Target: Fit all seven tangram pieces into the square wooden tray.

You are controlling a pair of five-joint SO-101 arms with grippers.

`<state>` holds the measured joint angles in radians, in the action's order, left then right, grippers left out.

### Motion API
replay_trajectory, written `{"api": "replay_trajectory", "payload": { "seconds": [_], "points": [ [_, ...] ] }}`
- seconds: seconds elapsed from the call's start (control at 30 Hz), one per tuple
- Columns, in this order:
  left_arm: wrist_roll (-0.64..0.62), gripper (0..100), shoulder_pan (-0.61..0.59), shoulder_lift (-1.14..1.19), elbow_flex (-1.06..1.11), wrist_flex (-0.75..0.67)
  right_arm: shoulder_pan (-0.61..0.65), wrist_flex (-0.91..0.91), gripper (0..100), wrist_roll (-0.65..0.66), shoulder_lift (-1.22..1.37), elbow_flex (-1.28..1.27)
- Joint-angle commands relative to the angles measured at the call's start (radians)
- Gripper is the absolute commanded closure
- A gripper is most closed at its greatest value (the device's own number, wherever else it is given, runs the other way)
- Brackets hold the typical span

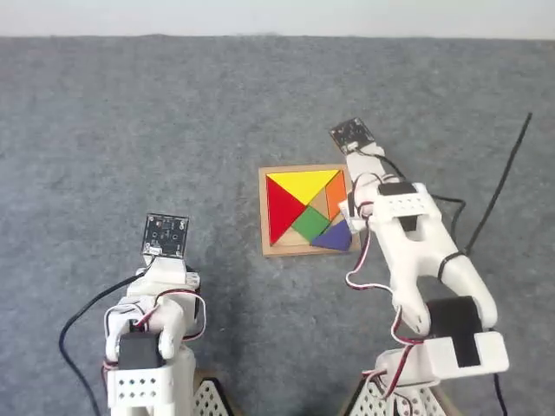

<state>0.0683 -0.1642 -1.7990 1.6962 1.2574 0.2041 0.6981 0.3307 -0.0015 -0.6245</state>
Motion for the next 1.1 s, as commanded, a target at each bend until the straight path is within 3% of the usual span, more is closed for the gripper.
{"api": "replay_trajectory", "payload": {
  "seconds": [0.0, 0.27, 0.6, 1.07],
  "points": [
    [0.0, 98, 0.002, -0.017, -0.012, 0.003, 0.005, -0.01, 99.2, -0.003, -0.008, 0.074],
    [0.0, 98, 0.002, -0.017, -0.012, 0.003, 0.042, 0.096, 99.1, -0.005, -0.148, 0.046],
    [0.0, 98, 0.002, -0.017, -0.012, 0.003, 0.165, 0.119, 99.1, -0.003, -0.509, -0.362],
    [0.0, 98, 0.002, -0.017, -0.012, 0.003, 0.162, 0.019, 99.1, -0.005, -0.321, -0.328]
  ]
}}
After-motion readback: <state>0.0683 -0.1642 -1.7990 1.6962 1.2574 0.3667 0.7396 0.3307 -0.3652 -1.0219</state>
